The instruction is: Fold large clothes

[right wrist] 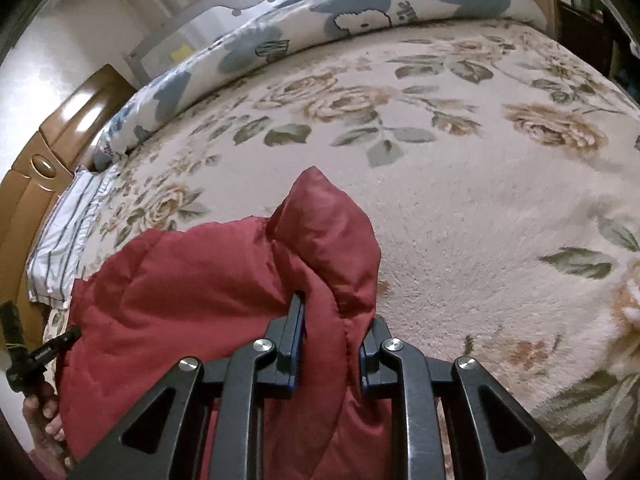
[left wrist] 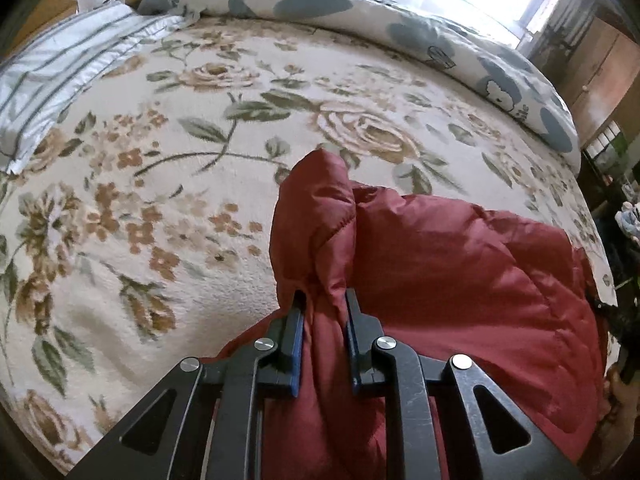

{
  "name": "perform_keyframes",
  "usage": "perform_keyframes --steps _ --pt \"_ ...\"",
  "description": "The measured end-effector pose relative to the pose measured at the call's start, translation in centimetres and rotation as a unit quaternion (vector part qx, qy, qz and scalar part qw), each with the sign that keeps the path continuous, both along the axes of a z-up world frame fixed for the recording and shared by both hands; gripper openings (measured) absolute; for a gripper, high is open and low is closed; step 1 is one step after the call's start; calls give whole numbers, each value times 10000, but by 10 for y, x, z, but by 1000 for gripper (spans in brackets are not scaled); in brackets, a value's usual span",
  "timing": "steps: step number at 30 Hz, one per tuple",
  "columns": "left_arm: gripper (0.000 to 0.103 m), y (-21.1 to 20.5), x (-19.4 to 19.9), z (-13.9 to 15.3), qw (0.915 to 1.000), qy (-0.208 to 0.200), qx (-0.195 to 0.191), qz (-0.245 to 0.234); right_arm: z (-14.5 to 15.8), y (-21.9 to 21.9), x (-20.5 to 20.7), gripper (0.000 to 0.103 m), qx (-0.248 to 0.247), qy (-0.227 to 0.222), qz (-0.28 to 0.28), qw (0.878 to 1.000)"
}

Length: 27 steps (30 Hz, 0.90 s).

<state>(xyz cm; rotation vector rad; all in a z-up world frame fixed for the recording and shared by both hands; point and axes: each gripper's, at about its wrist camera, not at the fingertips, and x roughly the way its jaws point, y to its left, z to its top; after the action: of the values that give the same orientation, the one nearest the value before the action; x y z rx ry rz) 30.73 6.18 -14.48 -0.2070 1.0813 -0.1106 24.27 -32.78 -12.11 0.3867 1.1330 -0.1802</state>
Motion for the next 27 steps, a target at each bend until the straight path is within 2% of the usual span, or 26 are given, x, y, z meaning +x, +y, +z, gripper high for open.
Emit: perform_keyframes --steps 6,12,13,15,16,17,19,27 --pt "17 3 10 -11 9999 97 -59 33 -7 -2 -1 21 43 54 -49 10000" --pt "21 4 8 -10 9999 84 -86 43 -6 -3 -2 24 45 23 -83 10000" --pt "26 4 7 -9 9999 64 -81 50 -6 -3 -2 26 67 18 -83 9999" --pt "42 6 2 -4 9999 22 -131 30 -3 -4 -4 31 101 12 -91 9999" --pt "60 6 -1 0 9999 -23 -137 15 -1 -5 -6 41 115 9 -111 9999" --pt "74 6 -6 4 9999 -99 -114 6 2 -5 -9 57 123 -28 -126 9998" --pt "76 8 -17 14 9996 -258 -52 -37 12 -3 -18 64 57 -186 -119 9997" --pt "76 22 -81 35 9984 -550 15 118 45 21 -74 64 -364 -538 174 9977"
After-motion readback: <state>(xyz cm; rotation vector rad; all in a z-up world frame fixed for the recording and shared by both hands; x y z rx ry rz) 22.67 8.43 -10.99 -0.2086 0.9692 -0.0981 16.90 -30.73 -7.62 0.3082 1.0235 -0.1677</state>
